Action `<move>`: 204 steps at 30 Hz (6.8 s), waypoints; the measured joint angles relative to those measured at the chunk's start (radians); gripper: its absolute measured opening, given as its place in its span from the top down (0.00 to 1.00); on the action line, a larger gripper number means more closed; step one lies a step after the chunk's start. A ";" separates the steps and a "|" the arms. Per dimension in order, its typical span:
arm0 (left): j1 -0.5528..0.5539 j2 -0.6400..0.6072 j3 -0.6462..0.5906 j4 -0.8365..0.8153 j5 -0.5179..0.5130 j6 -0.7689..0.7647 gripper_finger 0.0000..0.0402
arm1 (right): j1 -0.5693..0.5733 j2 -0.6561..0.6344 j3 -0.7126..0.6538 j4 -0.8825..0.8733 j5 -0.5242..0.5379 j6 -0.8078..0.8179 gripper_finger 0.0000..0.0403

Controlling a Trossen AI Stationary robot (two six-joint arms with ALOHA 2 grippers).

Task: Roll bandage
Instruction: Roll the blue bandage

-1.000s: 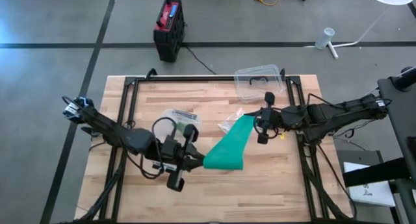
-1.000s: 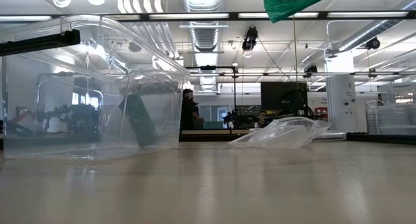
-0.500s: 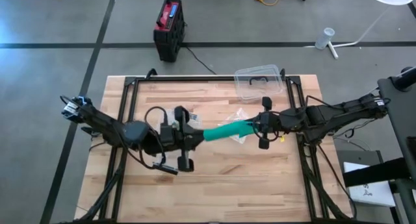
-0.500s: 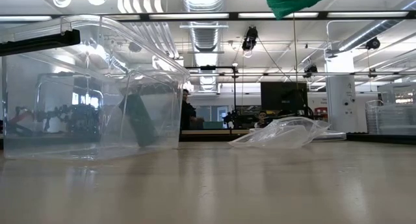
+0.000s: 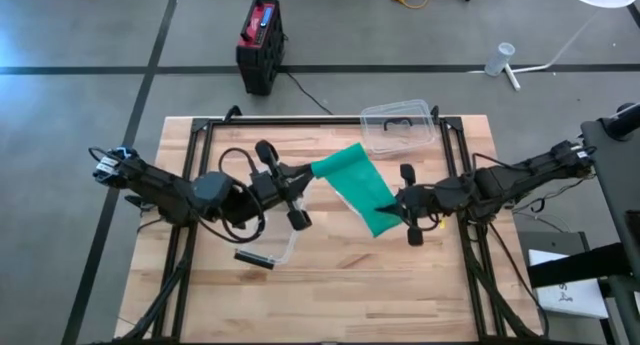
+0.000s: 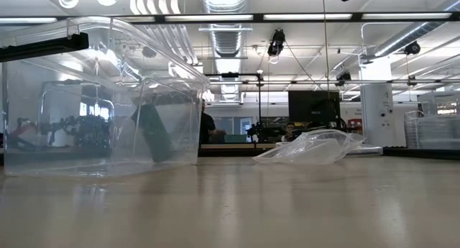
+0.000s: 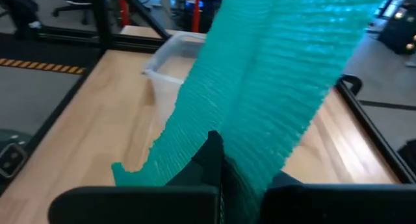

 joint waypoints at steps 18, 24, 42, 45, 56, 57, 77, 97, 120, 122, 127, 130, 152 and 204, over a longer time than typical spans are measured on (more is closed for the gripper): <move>0.020 -0.009 0.000 -0.081 -0.103 0.101 1.00 | 0.109 0.003 0.027 0.214 -0.156 0.017 1.00; 0.046 -0.007 0.000 -0.118 -0.127 0.100 1.00 | 0.109 0.003 0.027 0.323 -0.264 0.027 1.00; 0.172 0.050 0.000 -0.139 -0.050 0.048 1.00 | 0.111 0.004 0.028 0.471 -0.268 0.032 1.00; 0.174 0.074 0.000 -0.156 -0.051 0.049 1.00 | 0.111 0.003 0.028 0.515 -0.268 0.040 1.00; 0.155 0.159 0.000 -0.198 -0.048 0.043 1.00 | 0.100 0.002 0.100 0.517 -0.120 0.084 1.00; 0.154 0.167 0.000 -0.198 -0.046 0.039 1.00 | 0.095 0.002 0.107 0.520 -0.118 0.084 1.00; 0.068 0.329 0.001 -0.179 0.065 -0.086 1.00 | -0.048 0.002 0.119 0.514 -0.015 0.117 1.00; 0.256 0.291 0.001 -0.044 0.032 -0.088 1.00 | -0.032 0.039 0.117 0.516 -0.139 0.199 1.00; 0.149 0.351 0.000 -0.058 0.319 -0.159 1.00 | -0.051 0.033 0.166 0.511 0.017 0.163 1.00; 0.135 0.351 0.000 -0.050 0.319 -0.159 1.00 | -0.055 0.033 0.166 0.496 0.053 0.168 1.00; 0.087 0.345 0.000 -0.025 0.319 -0.135 1.00 | -0.065 0.033 0.166 0.434 0.192 0.196 1.00; 0.065 0.345 0.000 -0.004 0.327 -0.132 1.00 | -0.064 0.033 0.166 0.380 0.268 0.244 1.00; 0.012 0.343 0.000 0.028 0.353 -0.106 1.00 | -0.064 0.045 0.161 -0.084 0.310 0.517 0.39; -0.043 0.087 0.000 -0.247 0.427 -0.577 1.00 | 0.012 -0.007 0.160 -0.371 -0.112 0.204 0.38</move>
